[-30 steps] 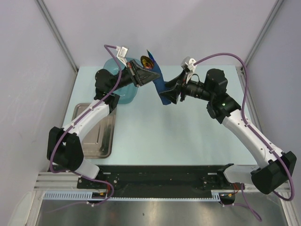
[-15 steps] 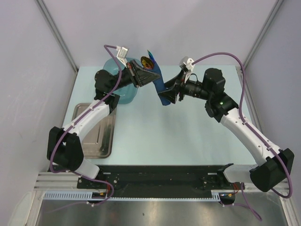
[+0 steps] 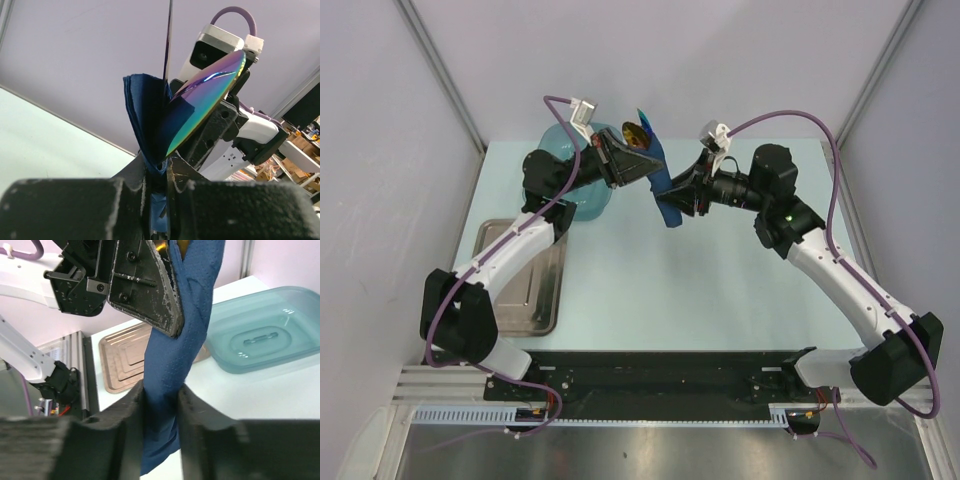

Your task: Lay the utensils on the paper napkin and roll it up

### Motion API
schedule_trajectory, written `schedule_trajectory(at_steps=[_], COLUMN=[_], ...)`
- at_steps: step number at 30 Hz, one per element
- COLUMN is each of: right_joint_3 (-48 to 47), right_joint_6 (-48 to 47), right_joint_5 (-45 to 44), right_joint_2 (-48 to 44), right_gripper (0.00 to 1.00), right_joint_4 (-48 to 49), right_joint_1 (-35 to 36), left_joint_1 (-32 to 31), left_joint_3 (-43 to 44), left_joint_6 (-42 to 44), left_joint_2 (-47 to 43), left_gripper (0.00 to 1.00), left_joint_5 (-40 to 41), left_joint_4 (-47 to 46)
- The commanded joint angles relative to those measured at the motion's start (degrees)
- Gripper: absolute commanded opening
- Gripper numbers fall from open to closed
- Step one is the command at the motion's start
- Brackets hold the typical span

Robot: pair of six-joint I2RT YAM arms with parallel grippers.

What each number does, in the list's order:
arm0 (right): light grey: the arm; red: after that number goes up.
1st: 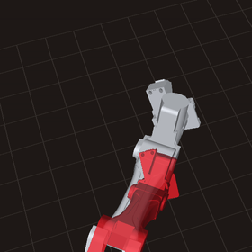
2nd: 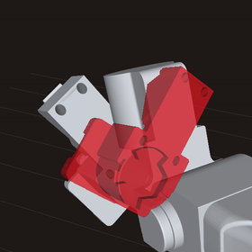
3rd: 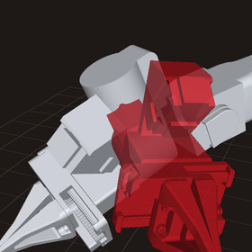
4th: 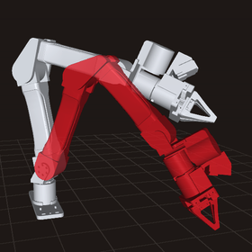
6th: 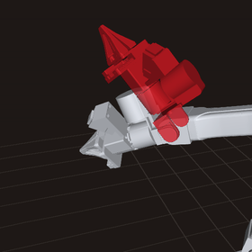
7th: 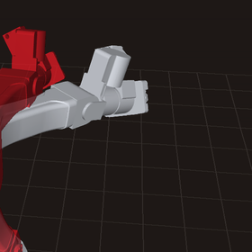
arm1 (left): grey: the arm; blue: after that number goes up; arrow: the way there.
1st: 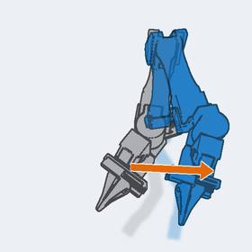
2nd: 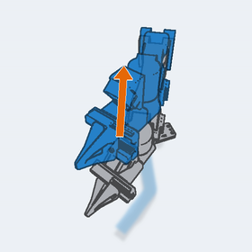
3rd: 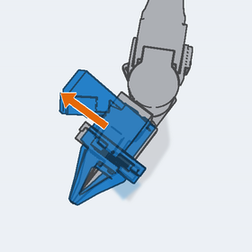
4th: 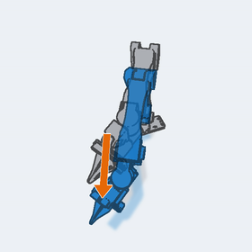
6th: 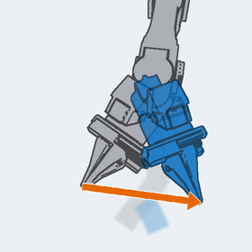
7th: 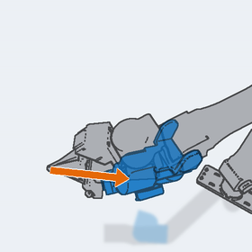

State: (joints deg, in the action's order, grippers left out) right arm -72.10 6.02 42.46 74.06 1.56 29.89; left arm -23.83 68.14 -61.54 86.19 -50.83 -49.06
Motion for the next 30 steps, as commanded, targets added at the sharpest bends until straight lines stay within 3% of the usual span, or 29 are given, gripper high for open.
schedule_trajectory(at_steps=[1,4,7,10,11,13,14,17,23,30], right_joint_3=[-1.9,-2.3,-3.2,-4.4,-4.5,-4.8,-4.9,-4.9,-5.2,-5.2], right_joint_6=[2.2,2.1,3.1,4.9,6.2,7.6,8.5,10.1,12.4,12.8], right_joint_5=[2.6,1.0,-0.2,-0.3,-0.2,-0.2,-0.2,0.0,0.3,0.3], right_joint_2=[0.4,0.3,0.3,0.6,0.7,0.7,0.6,0.6,0.8,1.5], right_gripper=[0.26,0.02,0.00,0.00,0.00,0.00,0.00,0.00,0.00,0.00], right_joint_4=[2.3,1.6,2.0,2.8,3.1,4.6,4.9,6.1,8.4,8.5], right_joint_1=[0.7,0.9,0.9,0.9,0.9,0.8,0.8,0.8,0.4,0.5], left_joint_1=[-0.8,-0.8,-0.6,0.1,0.6,1.4,2.4,3.5,3.5,2.0], left_joint_3=[0.0,-0.6,-1.6,-2.7,-3.0,-4.1,-4.4,-5.8,-8.4,-7.0], left_joint_6=[-1.5,-1.0,0.1,1.1,1.3,1.9,1.9,2.3,2.2,-0.9], left_joint_2=[-2.7,-3.1,-3.8,-4.6,-4.8,-5.2,-5.3,-5.7,-5.8,-4.6], left_gripper=[0.00,0.00,0.06,0.32,0.48,0.61,0.79,0.90,0.95,0.83], left_joint_5=[0.0,0.4,1.1,2.3,2.5,2.6,2.7,2.1,1.2,0.4], left_joint_4=[-5.4,-5.3,-3.9,-1.6,-1.2,-0.3,-0.2,-0.1,-1.4,-4.8])
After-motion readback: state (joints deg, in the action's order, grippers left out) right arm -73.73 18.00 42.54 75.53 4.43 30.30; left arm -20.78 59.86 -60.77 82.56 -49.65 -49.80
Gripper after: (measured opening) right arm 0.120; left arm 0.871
